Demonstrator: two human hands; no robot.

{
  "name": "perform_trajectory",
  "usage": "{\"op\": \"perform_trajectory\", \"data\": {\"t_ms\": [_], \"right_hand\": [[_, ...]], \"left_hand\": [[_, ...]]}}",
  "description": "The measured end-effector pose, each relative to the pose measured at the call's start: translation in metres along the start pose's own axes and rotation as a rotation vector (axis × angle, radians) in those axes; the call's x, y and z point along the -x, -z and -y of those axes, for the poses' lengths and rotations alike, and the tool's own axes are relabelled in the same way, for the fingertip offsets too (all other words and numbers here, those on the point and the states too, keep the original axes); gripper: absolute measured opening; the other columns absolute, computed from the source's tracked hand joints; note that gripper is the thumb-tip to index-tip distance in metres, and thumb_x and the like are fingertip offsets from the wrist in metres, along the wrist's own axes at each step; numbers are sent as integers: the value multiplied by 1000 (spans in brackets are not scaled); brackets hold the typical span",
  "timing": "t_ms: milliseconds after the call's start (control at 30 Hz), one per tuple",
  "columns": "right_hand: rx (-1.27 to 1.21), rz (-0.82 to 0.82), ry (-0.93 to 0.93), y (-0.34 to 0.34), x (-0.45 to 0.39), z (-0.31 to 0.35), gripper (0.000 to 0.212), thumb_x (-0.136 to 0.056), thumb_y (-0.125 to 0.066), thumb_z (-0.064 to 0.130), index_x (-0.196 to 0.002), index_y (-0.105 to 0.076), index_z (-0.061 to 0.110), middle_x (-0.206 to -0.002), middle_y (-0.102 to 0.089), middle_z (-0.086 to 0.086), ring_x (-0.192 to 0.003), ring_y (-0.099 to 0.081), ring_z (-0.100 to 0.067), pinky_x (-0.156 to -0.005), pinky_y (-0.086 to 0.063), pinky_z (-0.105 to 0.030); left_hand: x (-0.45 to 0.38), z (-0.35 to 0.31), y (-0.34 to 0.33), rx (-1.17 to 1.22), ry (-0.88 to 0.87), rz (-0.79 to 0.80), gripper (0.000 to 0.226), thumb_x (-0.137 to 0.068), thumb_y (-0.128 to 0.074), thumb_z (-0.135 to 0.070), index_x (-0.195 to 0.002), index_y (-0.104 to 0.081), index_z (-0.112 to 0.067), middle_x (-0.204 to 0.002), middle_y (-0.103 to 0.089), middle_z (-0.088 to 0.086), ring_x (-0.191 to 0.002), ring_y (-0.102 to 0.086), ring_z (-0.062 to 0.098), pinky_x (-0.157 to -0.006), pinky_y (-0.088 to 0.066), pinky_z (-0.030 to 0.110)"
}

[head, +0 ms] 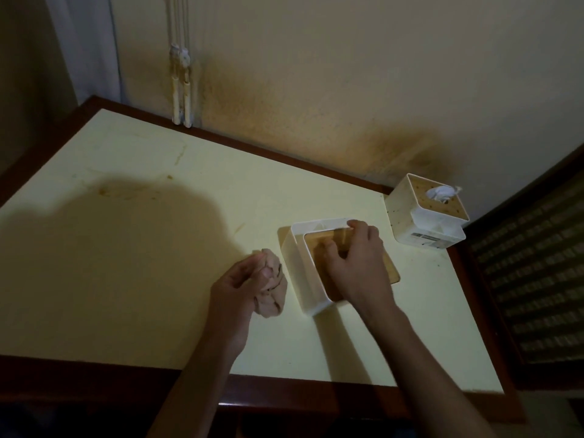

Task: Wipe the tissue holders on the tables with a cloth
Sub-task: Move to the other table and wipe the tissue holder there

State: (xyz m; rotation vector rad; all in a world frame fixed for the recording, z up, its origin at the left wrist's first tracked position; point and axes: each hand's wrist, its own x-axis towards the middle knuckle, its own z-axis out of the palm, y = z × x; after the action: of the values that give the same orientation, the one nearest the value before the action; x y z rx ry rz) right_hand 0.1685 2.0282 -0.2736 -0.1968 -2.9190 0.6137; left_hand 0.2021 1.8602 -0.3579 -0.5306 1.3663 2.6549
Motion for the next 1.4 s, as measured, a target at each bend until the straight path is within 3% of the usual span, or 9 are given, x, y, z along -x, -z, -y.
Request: {"op": "perform_trajectory", "data": {"t_ms": [100,167,267,400,667,833,1000,1167,1400], "right_hand": [[-36,35,-199,-18,4,11,60,-94,-45,40,-142,-29,8,-150,-24,-11,-137,-21,-28,-113,-18,-42],[60,14,-222,-30,11,13,64,-97,-38,44,-146,-24,6,-155,-19,-14,-142,-15,-29,-117,-11,-42],[143,-67,-155,-37,19,15,62,-98,-33,44,-147,-26,7,-153,-24,-14,-141,-20,-28,-117,-14,-43],[151,-8,26,-30,17,3,67,-93,-26,50,-148,-29,12,-155,-26,-8,-143,-21,-22,-118,-14,-39],[64,332,288,17,-16,-52,60,-91,-36,50,-147,-32,30,-156,-24,12,-142,-22,-11,-117,-17,-37],[-83,148,203,11,-14,-50,40,-92,-42,43,-125,-54,26,-135,-47,6,-125,-40,-14,-108,-35,-45],[128,17,51,-7,3,-43,58,-92,-28,52,-144,-34,27,-152,-27,-5,-140,-21,-24,-113,-19,-48],[72,158,194,3,-1,-53,67,-85,-23,66,-144,-35,37,-155,-26,6,-139,-22,-14,-115,-20,-45],[-163,196,163,10,-17,-37,25,-94,-50,41,-118,-57,36,-130,-46,8,-120,-46,-14,-101,-38,-34]], "left_hand": [[-3,-7,5,104,-22,252,18,-87,-64,-11,-94,-56,4,-82,-53,12,-70,-50,24,-55,-45,24],[-4,-11,8,119,15,220,21,-84,-62,-9,-102,-62,2,-91,-63,11,-78,-60,27,-59,-52,26],[-10,-13,16,62,5,215,23,-87,-61,-9,-109,-61,-1,-93,-67,12,-83,-63,26,-62,-54,29],[-18,-23,16,23,-42,425,29,-98,-52,-14,-82,-36,4,-71,-26,13,-59,-26,20,-53,-25,25],[-10,-38,11,62,-85,501,31,-101,-41,-11,-76,-28,2,-69,-15,14,-59,-16,19,-50,-12,28],[-17,-24,21,-14,-60,325,43,-93,-61,-23,-88,-38,12,-79,-32,42,-62,-37,16,-54,-33,22],[-7,-26,15,-120,-111,-1,13,-84,-68,-5,-95,-69,-10,-85,-70,1,-76,-67,14,-59,-53,22],[-10,-34,18,-129,-139,-37,21,-84,-67,-2,-88,-71,-22,-85,-72,-3,-77,-67,10,-64,-52,23],[-13,-33,13,-153,-99,-50,23,-83,-68,-4,-94,-71,-24,-89,-73,-6,-82,-69,5,-65,-51,20]]}}
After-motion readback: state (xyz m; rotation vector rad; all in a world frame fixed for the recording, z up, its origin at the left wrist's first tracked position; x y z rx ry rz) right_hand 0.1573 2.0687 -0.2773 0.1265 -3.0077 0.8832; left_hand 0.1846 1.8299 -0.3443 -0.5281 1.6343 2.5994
